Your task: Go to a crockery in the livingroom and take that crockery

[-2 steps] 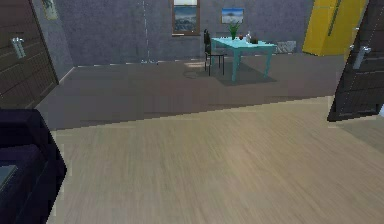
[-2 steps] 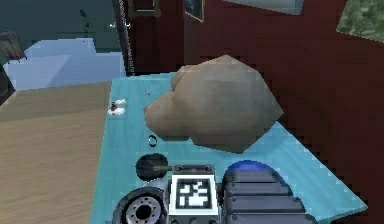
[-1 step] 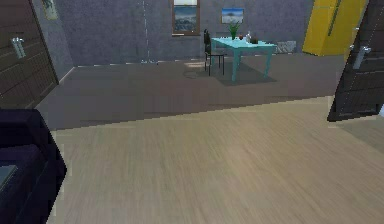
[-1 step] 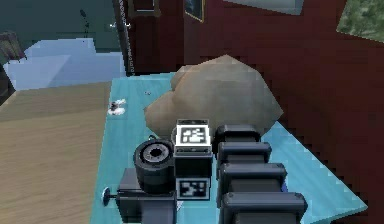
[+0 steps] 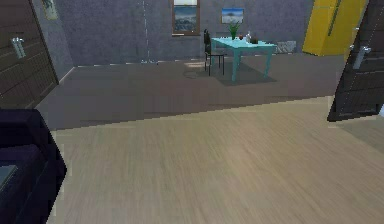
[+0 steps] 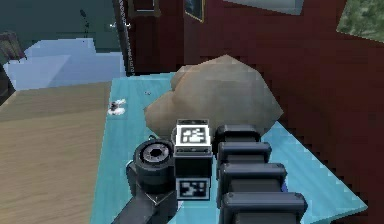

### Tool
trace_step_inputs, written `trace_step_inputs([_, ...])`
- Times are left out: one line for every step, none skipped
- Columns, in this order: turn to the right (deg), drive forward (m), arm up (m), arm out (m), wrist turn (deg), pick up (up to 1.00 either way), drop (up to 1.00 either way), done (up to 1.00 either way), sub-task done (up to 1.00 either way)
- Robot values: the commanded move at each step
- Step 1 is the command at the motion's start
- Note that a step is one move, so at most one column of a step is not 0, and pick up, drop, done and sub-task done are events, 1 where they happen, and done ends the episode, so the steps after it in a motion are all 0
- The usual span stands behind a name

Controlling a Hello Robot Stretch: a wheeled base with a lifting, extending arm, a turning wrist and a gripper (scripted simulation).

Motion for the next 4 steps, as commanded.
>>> trace_step_inputs([0.0, 0.00, 0.00, 0.00, 45.0, 0.00, 0.00, 0.00, 0.00])
trace_step_inputs([0.0, 0.00, 0.00, 0.00, 45.0, 0.00, 0.00, 0.00, 0.00])
trace_step_inputs([0.0, 0.00, 0.00, 0.00, 18.0, 0.00, 0.00, 0.00, 0.00])
trace_step_inputs([0.0, 0.00, -0.28, 0.00, 0.0, 0.00, 0.00, 0.00, 0.00])
